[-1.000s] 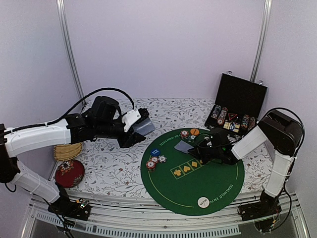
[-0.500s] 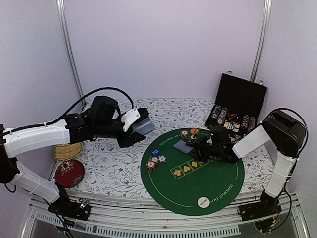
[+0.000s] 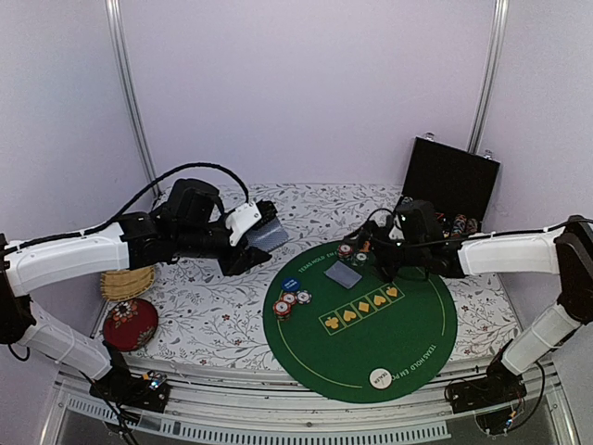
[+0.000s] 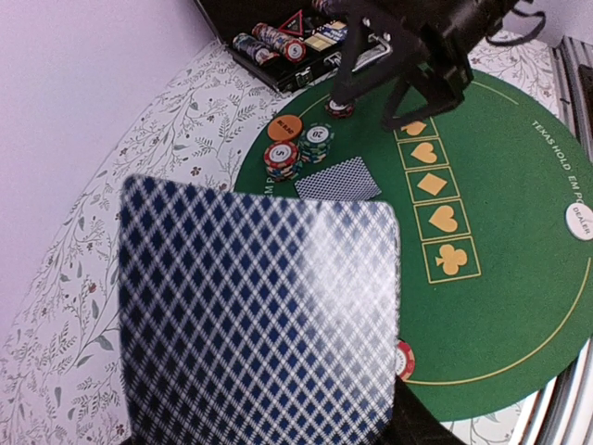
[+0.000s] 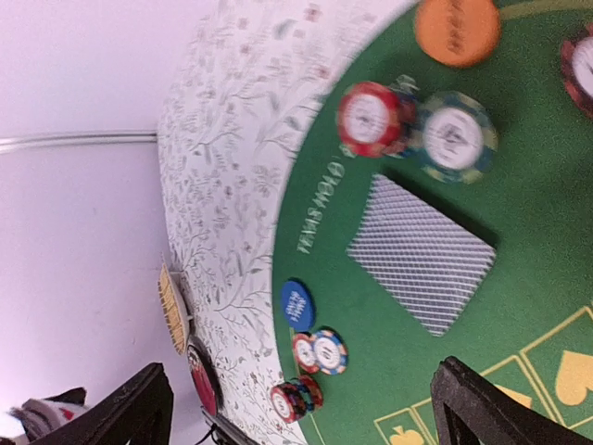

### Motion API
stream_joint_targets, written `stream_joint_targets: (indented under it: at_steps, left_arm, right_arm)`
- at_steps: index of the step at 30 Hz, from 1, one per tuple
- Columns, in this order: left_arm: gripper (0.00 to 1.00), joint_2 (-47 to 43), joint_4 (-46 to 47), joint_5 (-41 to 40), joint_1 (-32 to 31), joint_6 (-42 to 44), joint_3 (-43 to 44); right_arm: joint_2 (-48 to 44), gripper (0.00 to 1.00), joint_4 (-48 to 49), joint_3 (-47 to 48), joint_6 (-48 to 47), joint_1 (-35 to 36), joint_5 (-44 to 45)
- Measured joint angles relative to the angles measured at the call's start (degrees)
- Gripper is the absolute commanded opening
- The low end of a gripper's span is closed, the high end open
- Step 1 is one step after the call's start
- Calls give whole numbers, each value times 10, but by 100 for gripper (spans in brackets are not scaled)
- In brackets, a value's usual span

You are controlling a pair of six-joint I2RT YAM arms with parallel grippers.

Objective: Distribute texas hold em gaming equipment
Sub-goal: Pick up the poker card from the face-down deck piles.

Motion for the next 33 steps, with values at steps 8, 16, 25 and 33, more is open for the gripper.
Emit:
stream_joint_targets:
  at_steps: [8,16,25,33]
  left_arm:
    - [52,-1,0,0,0,4,-5]
    - [52,-2,0,0,0,8,-8]
    - [51,-3,0,3,0,8,-8]
    - [49,-6,0,4,0,8,-9]
  right_arm:
    - [-59,99,-70,146,-326,26,-78]
    - [37,100,-120,296,-477,56,-183]
    - [156,93,-182,410,-545,106,-194]
    - [192,67,-214,440,-561,110,-181]
